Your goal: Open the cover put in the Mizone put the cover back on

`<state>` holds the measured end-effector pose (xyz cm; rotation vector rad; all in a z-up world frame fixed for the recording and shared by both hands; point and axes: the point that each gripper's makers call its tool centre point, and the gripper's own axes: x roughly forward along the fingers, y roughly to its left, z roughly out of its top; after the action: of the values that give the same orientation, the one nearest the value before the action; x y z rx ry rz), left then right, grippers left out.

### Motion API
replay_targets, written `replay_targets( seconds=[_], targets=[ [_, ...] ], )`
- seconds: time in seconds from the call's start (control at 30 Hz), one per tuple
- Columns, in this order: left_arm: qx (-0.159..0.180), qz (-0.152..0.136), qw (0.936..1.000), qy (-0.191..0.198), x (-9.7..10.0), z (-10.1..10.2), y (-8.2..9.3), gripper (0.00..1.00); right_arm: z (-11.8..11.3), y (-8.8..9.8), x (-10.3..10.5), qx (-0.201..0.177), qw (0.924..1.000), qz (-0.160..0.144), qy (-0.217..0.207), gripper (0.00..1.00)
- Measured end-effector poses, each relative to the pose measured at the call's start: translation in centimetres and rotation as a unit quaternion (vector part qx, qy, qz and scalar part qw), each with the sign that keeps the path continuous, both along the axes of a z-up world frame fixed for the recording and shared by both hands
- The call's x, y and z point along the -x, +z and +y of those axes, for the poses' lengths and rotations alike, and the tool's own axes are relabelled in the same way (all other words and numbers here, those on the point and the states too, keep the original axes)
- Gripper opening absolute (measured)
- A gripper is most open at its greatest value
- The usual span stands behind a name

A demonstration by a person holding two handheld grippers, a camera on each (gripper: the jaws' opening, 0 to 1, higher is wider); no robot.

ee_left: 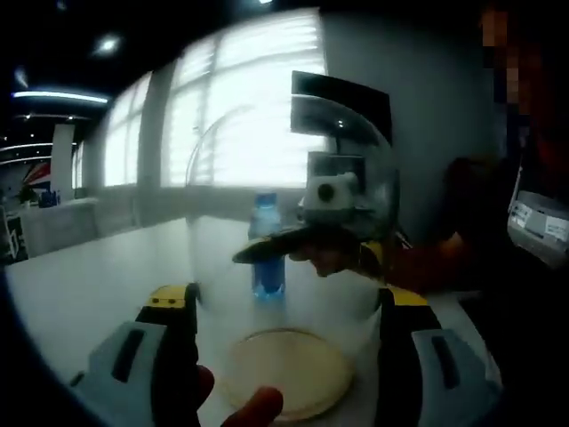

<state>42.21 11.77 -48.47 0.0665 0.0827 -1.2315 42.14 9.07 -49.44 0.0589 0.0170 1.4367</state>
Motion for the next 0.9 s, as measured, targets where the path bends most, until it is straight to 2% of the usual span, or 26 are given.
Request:
replay_targets(
  seconds=[0.33,0.5,0.7,0.9],
  targets=[
    [-0.01,0.003,0.9999,0.001,0.9,-0.1,0.6,0.71,0.0,0.7,0.8,0.006,1.0,0.0,0.006,0.87],
    [-0.028,-0.012,0.9995,-0.003,1.6,-0.3,0.9,0.71,-0.1,0.9,1.5,0.031,0.9993,-0.02,0.008,0.87],
    [-0.027,-0.014,0.9995,-0.004,2.2,-0.1,1.6,0.72,0.1,2.0,2.3,0.03,0.999,-0.032,0.005,0.87],
    [-0.053,-0.018,0.9984,-0.008,2.6,-0.1,1.0,0.72,0.2,1.7,2.8,0.056,0.9972,-0.05,0.004,0.87]
  ],
)
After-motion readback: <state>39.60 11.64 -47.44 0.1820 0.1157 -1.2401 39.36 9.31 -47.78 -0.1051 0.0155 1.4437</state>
